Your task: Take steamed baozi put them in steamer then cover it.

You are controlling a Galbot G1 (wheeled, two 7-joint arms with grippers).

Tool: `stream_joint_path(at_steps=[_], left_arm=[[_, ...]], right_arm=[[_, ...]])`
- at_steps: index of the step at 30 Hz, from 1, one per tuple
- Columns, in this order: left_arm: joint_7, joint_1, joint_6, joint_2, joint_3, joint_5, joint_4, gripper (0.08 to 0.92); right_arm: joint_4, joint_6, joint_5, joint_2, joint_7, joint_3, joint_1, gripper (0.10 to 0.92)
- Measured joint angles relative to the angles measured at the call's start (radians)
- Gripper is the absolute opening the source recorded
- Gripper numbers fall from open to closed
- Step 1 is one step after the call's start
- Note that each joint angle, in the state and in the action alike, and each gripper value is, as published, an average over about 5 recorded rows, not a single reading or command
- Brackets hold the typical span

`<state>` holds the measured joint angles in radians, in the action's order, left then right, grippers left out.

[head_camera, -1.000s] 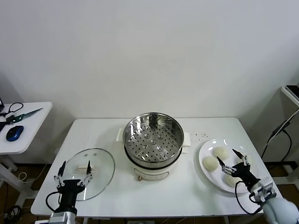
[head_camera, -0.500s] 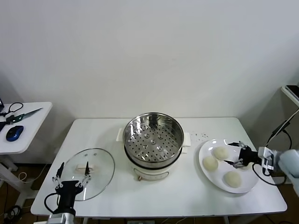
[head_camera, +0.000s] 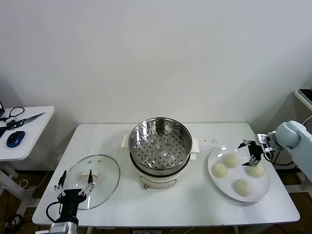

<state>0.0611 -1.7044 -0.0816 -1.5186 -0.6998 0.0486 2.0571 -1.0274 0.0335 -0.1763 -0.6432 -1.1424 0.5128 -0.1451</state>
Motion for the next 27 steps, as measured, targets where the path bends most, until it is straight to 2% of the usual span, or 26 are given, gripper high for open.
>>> stream_joint_path(at_steps=[15,27], left_arm=[[0.004,0.019,0.006,-0.006,-0.009,0.000,-0.021,0.823],[0.004,0.026,0.010,-0.009,-0.011,0.002,-0.032,0.823]], right_arm=[[0.162,0.011,-0.053,-0.146,-0.031,0.130,0.090,0.823],[0.236,0.024,-0.080,-0.212,-0.034,0.159,0.104,0.823]])
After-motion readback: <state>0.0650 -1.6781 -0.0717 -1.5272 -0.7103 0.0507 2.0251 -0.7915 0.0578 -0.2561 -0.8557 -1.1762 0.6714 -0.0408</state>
